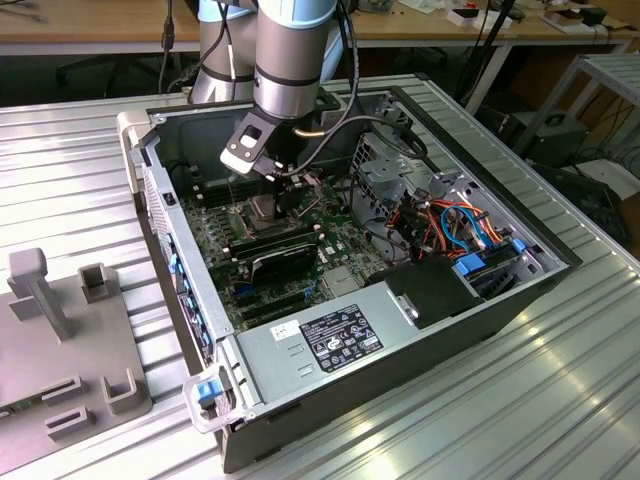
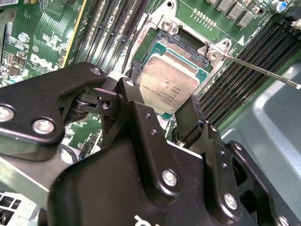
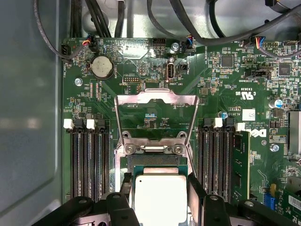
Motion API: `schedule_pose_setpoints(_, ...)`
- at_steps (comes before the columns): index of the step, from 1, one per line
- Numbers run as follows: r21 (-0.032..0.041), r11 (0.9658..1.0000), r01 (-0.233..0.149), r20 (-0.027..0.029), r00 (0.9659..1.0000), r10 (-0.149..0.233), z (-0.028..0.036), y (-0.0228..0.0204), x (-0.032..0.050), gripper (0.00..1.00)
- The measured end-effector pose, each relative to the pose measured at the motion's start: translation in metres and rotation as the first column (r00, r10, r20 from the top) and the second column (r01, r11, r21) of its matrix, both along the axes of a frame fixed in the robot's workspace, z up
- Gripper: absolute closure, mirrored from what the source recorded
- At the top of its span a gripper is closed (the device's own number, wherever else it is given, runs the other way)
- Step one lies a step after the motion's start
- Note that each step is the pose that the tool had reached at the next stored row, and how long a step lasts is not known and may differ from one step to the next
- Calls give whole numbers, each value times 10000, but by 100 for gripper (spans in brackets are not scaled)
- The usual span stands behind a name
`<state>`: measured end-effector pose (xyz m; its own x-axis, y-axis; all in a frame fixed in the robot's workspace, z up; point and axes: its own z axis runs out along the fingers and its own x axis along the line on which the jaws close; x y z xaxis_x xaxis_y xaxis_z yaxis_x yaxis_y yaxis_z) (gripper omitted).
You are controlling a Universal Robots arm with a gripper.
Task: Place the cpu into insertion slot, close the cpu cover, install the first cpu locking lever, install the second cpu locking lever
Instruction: 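Place the cpu into insertion slot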
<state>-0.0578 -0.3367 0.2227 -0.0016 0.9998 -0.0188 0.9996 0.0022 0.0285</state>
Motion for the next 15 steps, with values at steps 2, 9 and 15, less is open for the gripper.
schedule_pose_setpoints(2,0,10000,0,-1,10000,0,0,0,0,45)
schedule_pose_setpoints(9,4,10000,-38,0,10000,38,-3,3,2,45)
schedule_pose_setpoints(15,1,9996,-273,-2,9996,273,-41,10,1,45)
